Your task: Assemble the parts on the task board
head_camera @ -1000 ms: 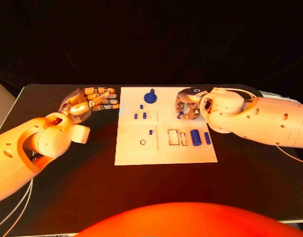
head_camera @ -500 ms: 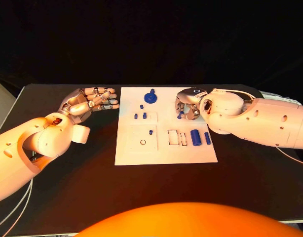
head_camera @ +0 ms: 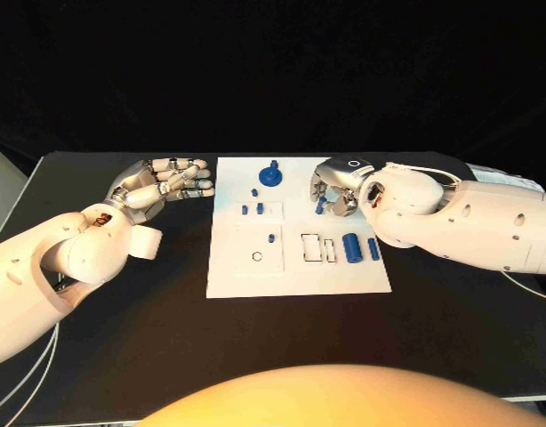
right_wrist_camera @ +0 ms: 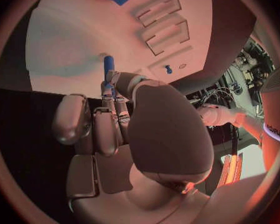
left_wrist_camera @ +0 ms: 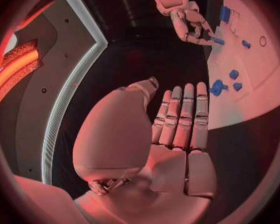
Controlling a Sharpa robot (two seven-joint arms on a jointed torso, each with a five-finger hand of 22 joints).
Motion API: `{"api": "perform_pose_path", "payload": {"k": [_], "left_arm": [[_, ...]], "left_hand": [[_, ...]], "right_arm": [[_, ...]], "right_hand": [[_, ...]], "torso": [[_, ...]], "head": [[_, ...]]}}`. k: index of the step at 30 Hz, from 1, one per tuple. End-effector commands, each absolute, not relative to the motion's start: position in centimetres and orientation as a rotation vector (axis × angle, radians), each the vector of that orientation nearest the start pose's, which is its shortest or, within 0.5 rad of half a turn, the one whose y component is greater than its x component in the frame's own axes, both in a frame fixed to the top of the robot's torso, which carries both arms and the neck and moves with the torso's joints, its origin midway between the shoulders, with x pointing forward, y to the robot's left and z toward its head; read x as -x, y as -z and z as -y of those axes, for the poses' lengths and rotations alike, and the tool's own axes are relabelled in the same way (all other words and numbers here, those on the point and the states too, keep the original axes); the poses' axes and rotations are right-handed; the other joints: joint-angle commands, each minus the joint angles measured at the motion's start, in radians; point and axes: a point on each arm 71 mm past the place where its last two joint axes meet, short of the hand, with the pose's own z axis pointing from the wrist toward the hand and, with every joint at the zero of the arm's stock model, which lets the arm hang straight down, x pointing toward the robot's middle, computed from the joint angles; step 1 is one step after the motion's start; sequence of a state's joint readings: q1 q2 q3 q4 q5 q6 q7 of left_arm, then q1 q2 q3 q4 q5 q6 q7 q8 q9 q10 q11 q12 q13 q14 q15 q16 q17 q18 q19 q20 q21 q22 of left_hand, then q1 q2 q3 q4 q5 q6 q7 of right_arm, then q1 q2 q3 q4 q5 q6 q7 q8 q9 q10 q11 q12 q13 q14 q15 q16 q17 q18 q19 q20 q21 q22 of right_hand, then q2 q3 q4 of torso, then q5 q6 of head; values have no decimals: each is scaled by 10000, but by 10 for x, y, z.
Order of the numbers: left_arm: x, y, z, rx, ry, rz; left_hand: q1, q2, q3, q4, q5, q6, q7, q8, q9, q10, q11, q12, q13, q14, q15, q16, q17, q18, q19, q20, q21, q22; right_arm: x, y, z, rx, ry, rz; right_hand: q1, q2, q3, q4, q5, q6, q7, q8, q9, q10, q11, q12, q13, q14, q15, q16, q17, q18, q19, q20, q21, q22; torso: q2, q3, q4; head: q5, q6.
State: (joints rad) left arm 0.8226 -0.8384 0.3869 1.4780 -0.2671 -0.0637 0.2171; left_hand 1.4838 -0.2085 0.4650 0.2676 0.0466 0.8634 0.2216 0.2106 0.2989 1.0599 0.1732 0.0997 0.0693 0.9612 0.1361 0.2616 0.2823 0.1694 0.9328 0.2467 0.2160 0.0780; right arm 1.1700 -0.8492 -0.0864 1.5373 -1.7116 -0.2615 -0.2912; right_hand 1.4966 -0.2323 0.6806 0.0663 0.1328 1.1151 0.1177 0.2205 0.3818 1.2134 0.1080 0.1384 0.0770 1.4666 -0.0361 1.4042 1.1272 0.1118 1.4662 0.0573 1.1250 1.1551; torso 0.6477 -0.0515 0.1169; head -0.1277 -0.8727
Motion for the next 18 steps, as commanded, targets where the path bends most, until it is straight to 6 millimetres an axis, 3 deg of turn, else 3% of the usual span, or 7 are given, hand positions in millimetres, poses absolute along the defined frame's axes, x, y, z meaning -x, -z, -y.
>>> {"api": "perform_pose_path", "payload": {"k": [1, 9, 18], "left_arm": [[-476, 217, -224, 11093, 16804, -15459], [-476, 217, -224, 11111, 16793, -15461], [-476, 217, -222, 11106, 16839, -15473]], "left_hand": [[14, 82, -20, 53, 36, 70, 57, 2, -16, -46, 5, 56, 11, 71, -12, -44, 16, 141, 88, 3, -37, -15], [14, 82, -20, 53, 36, 70, 57, 2, -16, -46, 5, 56, 11, 71, -12, -44, 16, 141, 88, 3, -37, -15], [14, 82, -20, 53, 36, 70, 57, 2, -16, -46, 5, 56, 11, 71, -12, -44, 16, 141, 88, 3, -37, -15]], "right_arm": [[-470, 207, 201, 3127, -3921, -16740], [-461, 184, 191, 3266, -4310, -16469], [-441, 172, 158, 3774, -5291, -16151]], "right_hand": [[-28, 131, 58, 6, -8, 69, -5, 54, 21, 911, -641, 69, 445, 295, -43, 32, 14, -200, 188, -52, 30, 9], [-54, 122, 72, -8, -2, 76, -6, 62, 28, 915, -640, 63, 454, 294, -43, 31, 8, -202, 188, -51, 44, 24], [-85, 113, 97, -29, 14, 77, -5, 66, 36, 917, -641, 52, 464, 292, -43, 29, 0, -198, 182, -52, 28, 12]], "torso": [[-1, -1, 0], [-12, -16, 10], [9, -1, 12]], "head": [[-12, 1], [15, 22], [143, 28]]}}
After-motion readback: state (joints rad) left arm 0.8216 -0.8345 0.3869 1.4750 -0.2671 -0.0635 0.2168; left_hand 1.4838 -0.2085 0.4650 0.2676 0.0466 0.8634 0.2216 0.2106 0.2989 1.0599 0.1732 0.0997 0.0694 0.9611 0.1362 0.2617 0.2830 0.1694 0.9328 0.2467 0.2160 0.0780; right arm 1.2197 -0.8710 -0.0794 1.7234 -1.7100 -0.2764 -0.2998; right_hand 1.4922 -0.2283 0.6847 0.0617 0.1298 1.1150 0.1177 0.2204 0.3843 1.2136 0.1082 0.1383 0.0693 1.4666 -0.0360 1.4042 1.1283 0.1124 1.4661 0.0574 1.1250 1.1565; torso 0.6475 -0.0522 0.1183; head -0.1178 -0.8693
